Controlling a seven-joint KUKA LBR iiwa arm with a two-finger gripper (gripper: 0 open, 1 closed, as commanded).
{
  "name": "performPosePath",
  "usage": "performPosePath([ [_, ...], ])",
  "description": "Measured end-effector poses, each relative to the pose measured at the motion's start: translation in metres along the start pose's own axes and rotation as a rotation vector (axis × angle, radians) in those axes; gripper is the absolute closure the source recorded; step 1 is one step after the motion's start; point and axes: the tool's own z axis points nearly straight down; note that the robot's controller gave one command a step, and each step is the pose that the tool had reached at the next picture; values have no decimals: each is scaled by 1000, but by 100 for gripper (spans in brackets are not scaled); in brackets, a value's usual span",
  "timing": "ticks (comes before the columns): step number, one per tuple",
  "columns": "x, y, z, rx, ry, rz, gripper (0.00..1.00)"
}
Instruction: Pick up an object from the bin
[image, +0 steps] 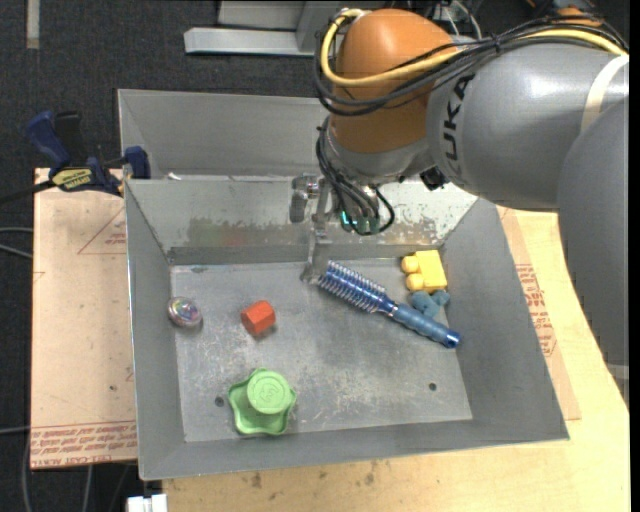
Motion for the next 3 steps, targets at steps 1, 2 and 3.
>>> performPosePath([
  [1,49,40,76,0,2,103,0],
  [2,68,36,154,1,-3,-138,0],
  [3,67,36,152,0,-5,-137,100],
])
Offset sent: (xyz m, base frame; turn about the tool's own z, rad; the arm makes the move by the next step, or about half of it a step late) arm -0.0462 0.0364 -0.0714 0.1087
